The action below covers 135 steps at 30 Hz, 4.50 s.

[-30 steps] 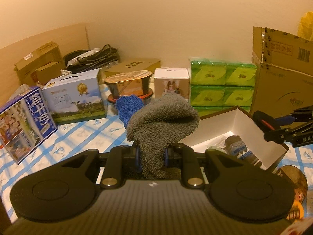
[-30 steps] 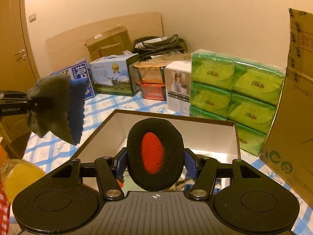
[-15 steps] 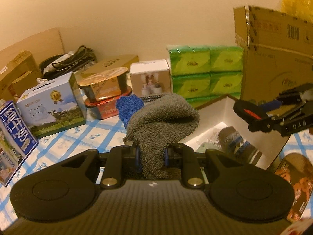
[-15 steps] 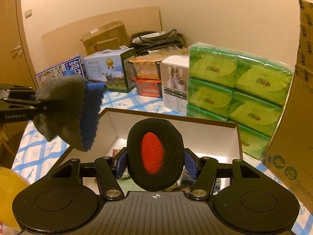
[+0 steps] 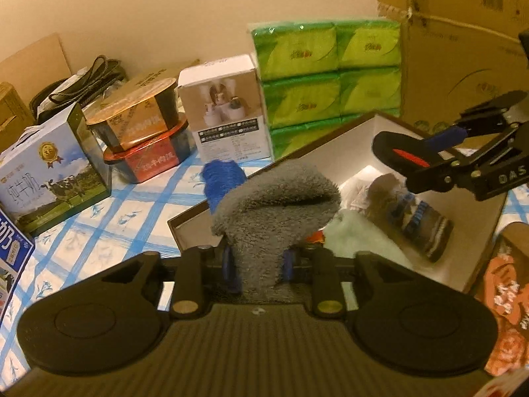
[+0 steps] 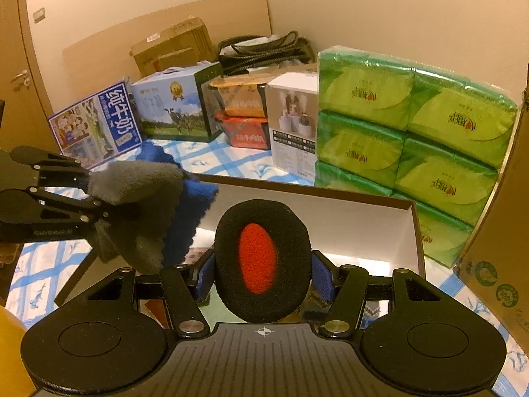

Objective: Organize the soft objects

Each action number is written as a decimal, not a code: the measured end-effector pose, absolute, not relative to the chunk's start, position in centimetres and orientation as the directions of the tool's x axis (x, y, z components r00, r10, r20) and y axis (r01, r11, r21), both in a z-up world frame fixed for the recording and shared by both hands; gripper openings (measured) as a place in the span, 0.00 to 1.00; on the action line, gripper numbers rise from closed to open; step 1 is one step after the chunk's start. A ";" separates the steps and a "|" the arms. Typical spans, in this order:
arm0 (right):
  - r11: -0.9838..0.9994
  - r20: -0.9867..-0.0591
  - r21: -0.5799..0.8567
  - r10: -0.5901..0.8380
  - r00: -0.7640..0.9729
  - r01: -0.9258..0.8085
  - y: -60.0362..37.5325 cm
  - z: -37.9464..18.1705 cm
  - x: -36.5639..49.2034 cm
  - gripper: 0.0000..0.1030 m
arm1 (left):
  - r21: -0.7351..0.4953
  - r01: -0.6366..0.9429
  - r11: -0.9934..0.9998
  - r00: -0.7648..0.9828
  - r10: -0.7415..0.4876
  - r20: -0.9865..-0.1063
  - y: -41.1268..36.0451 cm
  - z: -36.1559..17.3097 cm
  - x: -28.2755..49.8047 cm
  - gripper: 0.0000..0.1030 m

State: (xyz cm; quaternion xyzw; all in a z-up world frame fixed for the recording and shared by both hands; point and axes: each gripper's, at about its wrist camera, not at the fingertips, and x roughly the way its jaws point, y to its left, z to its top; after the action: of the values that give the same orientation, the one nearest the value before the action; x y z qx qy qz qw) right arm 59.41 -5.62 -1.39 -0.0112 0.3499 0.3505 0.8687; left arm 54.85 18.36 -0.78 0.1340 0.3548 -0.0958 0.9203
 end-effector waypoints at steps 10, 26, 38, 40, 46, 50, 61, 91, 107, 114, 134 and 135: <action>0.772 -0.647 0.232 0.576 0.499 -0.591 -5.5 -2.6 60.9 0.58 | 0.194 0.271 0.943 0.713 -0.062 -0.698 18.0 -2.0 56.0 0.38; 0.798 -0.600 0.277 0.579 0.553 -0.535 -4.0 -2.3 63.2 0.77 | 0.206 0.233 0.950 0.701 -0.017 -0.713 18.5 -3.0 57.0 0.42; 0.810 -0.606 0.309 0.572 0.553 -0.499 -6.6 -1.9 61.7 0.81 | 0.142 0.163 0.976 0.705 -0.014 -0.709 19.9 -1.9 55.4 0.52; 0.815 -0.615 0.300 0.563 0.552 -0.496 -7.1 -1.7 60.9 0.81 | 0.129 0.157 0.979 0.711 -0.021 -0.703 20.1 -1.2 54.7 0.53; 0.807 -0.615 0.324 0.576 0.539 -0.493 -8.9 -0.3 57.8 0.81 | 0.057 0.118 0.991 0.734 -0.048 -0.677 21.0 1.7 51.6 0.60; 0.802 -0.598 0.345 0.588 0.545 -0.487 -10.1 1.2 55.1 0.81 | 0.018 0.082 0.996 0.749 -0.050 -0.661 21.8 3.5 48.9 0.63; 0.800 -0.567 0.364 0.596 0.569 -0.477 -12.7 5.2 47.8 0.81 | -0.054 0.017 0.998 0.785 -0.047 -0.618 22.5 9.1 40.1 0.65; 0.844 -0.602 0.293 0.527 0.599 -0.449 -18.2 6.3 23.7 0.81 | 0.028 -0.103 0.994 0.778 0.098 -0.621 7.5 9.5 14.3 0.83; 0.833 -0.675 0.315 0.533 0.510 -0.455 -20.1 2.5 13.9 0.81 | -0.021 -0.207 0.978 0.689 0.130 -0.713 1.8 4.8 4.9 0.82; 0.842 -0.724 0.289 0.504 0.471 -0.456 -20.7 0.9 10.2 0.81 | -0.038 -0.221 0.974 0.650 0.118 -0.751 0.2 2.8 1.5 0.82; 0.872 -0.765 0.260 0.449 0.462 -0.415 -22.4 1.2 6.2 0.81 | -0.044 -0.143 0.989 0.615 0.054 -0.786 -1.2 1.7 -0.7 0.81; 0.871 -0.765 0.257 0.448 0.463 -0.418 -22.3 1.2 6.2 0.81 | -0.045 -0.143 0.989 0.615 0.053 -0.787 -1.2 1.7 -0.7 0.81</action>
State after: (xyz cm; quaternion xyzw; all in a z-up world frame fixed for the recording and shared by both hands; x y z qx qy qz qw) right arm 6.15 -22.29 1.23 0.0165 0.4520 0.2529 0.8552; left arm -0.70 -1.22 1.73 -0.0516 0.4353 0.0545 0.8972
